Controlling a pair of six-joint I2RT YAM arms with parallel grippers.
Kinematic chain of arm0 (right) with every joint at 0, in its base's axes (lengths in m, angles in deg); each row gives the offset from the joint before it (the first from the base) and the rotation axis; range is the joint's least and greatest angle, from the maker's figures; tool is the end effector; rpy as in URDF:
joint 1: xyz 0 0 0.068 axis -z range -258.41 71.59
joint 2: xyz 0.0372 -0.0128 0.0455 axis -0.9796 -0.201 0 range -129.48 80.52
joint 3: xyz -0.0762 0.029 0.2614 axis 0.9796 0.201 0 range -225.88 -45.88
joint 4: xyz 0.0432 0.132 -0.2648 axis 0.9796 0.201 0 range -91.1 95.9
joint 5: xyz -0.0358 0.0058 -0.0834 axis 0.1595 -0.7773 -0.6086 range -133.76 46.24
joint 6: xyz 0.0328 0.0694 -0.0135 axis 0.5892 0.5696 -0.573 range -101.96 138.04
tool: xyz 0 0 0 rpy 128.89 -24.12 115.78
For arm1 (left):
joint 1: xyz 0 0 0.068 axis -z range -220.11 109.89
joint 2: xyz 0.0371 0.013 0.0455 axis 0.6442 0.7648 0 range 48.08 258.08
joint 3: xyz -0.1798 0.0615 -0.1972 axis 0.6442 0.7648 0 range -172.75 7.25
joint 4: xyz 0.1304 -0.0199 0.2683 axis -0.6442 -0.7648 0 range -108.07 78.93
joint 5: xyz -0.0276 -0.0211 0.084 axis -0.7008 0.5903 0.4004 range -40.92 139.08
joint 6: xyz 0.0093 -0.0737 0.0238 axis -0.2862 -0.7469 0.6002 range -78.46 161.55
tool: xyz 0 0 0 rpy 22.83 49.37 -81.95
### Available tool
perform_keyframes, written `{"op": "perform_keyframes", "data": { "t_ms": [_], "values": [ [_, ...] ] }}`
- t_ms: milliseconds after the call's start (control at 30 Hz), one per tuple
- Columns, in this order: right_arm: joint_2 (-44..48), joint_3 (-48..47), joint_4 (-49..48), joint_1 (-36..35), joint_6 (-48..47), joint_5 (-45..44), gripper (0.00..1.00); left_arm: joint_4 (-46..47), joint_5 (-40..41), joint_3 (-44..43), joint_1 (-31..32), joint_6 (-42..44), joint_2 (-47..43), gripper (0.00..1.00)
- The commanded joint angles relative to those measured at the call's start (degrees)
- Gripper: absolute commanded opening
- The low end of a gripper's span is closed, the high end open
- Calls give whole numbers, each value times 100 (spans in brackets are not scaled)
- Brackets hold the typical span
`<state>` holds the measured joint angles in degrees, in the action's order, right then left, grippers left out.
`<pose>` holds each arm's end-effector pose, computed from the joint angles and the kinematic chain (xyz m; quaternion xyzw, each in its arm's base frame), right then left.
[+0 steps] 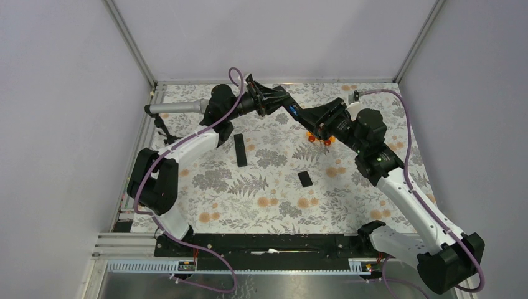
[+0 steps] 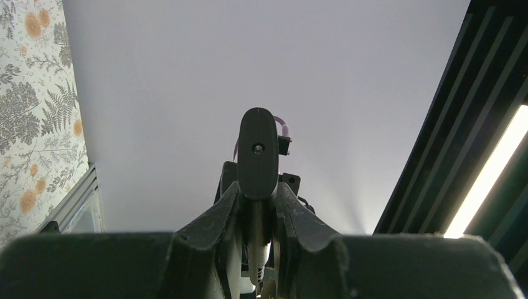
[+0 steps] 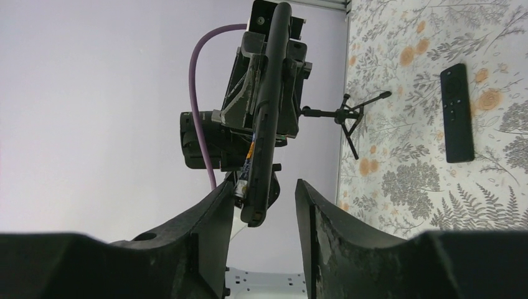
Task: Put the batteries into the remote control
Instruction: Load the battery into the remote control.
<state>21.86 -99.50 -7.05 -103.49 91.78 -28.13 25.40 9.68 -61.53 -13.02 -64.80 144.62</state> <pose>0.2723 0.1473 0.3769 0.1979 0.6731 0.5983 0.3870 0.3850 -0.2446 0.3164 -0.1942 0.6355 -0.7430 0.0806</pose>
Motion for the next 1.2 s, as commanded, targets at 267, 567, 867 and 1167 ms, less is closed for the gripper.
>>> {"op": "perform_keyframes", "data": {
  "t_ms": [267, 567, 867, 1167],
  "values": [
    [-212, -47, -81, 29, 211, 229, 25, 469, -66, -137, -6, 14, -536, 0],
    [-16, 43, -239, 86, -78, 246, 81, 325, -99, -83, -99, 428, -596, 0],
    [347, 3, 192, 521, -1185, 533, 91, -1900, -382, -625, -339, 3853, -1112, 0],
    [-978, -824, 3704, 620, -4744, -32, 87, -4651, 322, -973, -413, 6909, -1633, 0]
  ]
}}
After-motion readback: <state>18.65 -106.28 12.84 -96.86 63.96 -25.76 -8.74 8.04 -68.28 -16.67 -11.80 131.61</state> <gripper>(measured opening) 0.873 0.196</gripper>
